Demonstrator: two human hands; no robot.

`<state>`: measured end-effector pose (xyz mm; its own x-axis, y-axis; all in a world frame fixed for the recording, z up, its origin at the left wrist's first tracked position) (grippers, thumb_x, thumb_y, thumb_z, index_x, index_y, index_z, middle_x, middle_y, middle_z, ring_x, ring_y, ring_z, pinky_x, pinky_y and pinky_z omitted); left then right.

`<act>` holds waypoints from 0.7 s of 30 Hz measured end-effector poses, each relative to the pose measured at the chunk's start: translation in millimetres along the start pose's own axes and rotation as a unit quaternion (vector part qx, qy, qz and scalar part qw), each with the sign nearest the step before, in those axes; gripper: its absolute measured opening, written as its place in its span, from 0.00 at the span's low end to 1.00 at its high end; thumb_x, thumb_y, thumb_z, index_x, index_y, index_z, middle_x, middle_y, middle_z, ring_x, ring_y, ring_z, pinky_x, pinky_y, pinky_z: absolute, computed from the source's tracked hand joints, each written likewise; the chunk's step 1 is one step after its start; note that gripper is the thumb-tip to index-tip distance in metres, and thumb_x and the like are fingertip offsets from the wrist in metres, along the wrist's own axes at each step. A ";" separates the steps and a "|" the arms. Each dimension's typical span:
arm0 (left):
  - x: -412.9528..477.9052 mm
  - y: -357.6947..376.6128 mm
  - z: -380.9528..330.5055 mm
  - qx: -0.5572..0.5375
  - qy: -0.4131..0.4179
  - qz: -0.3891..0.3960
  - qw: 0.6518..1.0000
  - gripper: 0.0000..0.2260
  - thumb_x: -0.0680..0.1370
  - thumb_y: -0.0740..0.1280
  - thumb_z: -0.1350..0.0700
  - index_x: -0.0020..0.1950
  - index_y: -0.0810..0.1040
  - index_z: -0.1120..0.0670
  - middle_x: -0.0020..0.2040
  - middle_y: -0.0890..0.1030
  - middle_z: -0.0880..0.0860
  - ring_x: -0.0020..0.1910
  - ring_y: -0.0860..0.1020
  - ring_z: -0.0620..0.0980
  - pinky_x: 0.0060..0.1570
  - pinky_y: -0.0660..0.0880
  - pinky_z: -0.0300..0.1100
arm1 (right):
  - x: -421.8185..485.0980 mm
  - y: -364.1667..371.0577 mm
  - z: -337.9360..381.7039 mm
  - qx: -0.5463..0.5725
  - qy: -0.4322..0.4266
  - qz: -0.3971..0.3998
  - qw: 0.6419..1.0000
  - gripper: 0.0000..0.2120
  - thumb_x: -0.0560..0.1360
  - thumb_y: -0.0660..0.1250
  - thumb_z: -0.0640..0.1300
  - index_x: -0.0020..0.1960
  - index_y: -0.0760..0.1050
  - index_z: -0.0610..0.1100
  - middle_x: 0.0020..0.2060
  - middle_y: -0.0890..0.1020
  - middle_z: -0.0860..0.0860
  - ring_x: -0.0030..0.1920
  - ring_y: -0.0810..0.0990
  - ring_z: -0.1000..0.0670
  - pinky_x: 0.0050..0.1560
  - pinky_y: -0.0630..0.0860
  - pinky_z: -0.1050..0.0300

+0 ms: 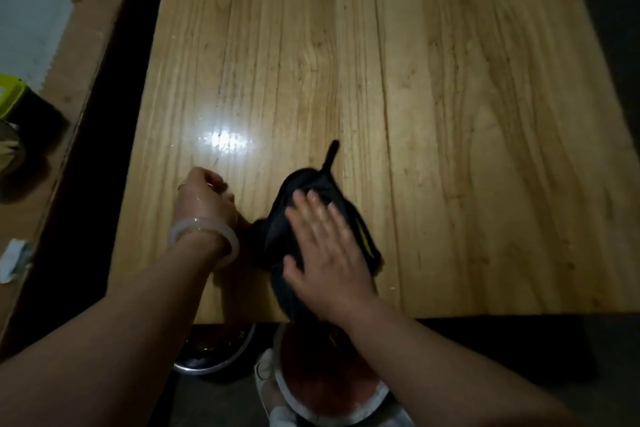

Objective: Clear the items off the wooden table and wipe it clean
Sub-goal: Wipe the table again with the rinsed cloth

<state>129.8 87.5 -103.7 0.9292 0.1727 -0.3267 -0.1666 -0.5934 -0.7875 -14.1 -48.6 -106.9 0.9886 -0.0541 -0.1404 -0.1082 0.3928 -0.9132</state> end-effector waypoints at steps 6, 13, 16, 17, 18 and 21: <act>-54.6 50.6 -54.7 -0.007 0.193 0.082 0.978 0.05 0.76 0.68 0.55 0.50 0.73 0.52 0.48 0.77 0.51 0.44 0.77 0.48 0.45 0.74 0.43 | -35.7 2.7 -25.2 -0.013 -0.132 0.035 0.991 0.29 0.74 0.58 0.53 0.73 0.66 0.41 0.75 0.64 0.45 0.78 0.53 0.50 0.76 0.50 0.50; -49.7 74.6 -79.7 0.054 0.152 0.117 0.980 0.05 0.77 0.66 0.52 0.46 0.73 0.52 0.47 0.78 0.54 0.43 0.76 0.52 0.43 0.69 0.43 | -21.6 -30.7 -100.3 0.005 -0.129 0.008 0.992 0.30 0.72 0.59 0.51 0.73 0.66 0.44 0.76 0.63 0.49 0.77 0.56 0.51 0.77 0.53 0.49; -52.6 77.5 -83.4 0.072 0.111 0.139 0.981 0.13 0.74 0.69 0.45 0.49 0.71 0.52 0.47 0.75 0.50 0.45 0.74 0.51 0.45 0.70 0.45 | -4.3 -52.7 -143.9 -0.034 -0.058 -0.007 0.998 0.32 0.73 0.54 0.54 0.75 0.63 0.46 0.77 0.60 0.50 0.77 0.55 0.52 0.76 0.54 0.47; -54.2 78.5 -84.9 0.084 0.108 0.136 0.981 0.17 0.72 0.70 0.42 0.50 0.70 0.52 0.47 0.74 0.50 0.45 0.74 0.51 0.45 0.71 0.45 | 0.4 -58.6 -156.7 -0.035 -0.024 -0.018 0.999 0.32 0.73 0.52 0.55 0.76 0.62 0.46 0.77 0.59 0.51 0.77 0.54 0.52 0.76 0.54 0.47; -56.0 78.7 -86.4 0.098 0.108 0.129 0.981 0.20 0.70 0.71 0.40 0.50 0.70 0.52 0.47 0.74 0.50 0.44 0.74 0.51 0.45 0.72 0.46 | 4.1 -63.2 -166.5 -0.031 0.016 -0.033 0.999 0.32 0.74 0.50 0.55 0.76 0.61 0.46 0.77 0.58 0.51 0.77 0.53 0.52 0.77 0.52 0.47; -58.2 81.1 -88.3 0.119 0.101 0.110 0.982 0.26 0.65 0.73 0.36 0.50 0.69 0.52 0.45 0.73 0.49 0.42 0.73 0.49 0.42 0.71 0.45 | 9.0 -67.5 -174.4 -0.019 0.139 -0.081 0.987 0.32 0.76 0.50 0.55 0.78 0.57 0.46 0.78 0.55 0.52 0.78 0.49 0.54 0.78 0.45 0.51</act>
<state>91.3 -40.1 -102.4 0.9047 -0.1127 -0.4109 -0.4204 -0.3939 -0.8174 -16.2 -235.8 -113.3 0.9269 -0.3654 -0.0861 0.0396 0.3234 -0.9454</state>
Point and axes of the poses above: each hand's wrist, its own x-axis towards the middle knuckle, its own y-axis out of the palm, z = x × y, the point moved 5 cm from there along x, towards the middle knuckle
